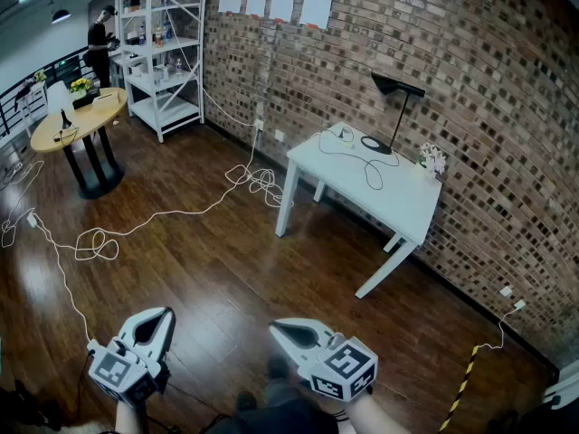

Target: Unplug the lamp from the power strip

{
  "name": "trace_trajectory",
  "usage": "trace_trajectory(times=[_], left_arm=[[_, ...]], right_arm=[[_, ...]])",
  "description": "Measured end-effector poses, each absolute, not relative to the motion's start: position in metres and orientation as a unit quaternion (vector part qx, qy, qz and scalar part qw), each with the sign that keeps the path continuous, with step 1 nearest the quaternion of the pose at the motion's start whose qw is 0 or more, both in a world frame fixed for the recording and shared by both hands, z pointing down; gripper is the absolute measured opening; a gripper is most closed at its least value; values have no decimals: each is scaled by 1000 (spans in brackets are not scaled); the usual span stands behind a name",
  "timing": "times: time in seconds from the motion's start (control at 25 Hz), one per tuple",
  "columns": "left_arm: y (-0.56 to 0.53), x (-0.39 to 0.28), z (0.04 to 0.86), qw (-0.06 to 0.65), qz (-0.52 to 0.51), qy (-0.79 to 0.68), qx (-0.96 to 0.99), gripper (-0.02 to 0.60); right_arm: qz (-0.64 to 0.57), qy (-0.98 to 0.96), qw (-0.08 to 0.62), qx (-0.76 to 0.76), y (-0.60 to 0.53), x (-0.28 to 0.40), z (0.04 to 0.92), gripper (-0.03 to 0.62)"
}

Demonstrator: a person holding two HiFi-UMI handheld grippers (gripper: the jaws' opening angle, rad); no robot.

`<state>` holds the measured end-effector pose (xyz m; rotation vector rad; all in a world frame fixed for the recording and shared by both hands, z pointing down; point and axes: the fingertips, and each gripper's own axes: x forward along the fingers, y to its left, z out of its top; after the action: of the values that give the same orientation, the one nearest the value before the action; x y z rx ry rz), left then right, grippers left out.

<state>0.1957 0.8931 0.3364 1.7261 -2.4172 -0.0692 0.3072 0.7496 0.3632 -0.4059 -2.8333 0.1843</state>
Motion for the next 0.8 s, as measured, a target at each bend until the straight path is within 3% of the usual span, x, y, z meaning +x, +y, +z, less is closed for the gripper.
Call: trace_trajectory(times=[0.4, 0.8], left_arm=[[861, 173, 361, 120, -10, -819, 561, -5], [725, 130, 335, 104, 40, -802, 587, -5]], right_arm=[[100, -978, 101, -151, 705, 272, 369, 2], [62, -986, 100, -116, 582, 251, 384, 2]])
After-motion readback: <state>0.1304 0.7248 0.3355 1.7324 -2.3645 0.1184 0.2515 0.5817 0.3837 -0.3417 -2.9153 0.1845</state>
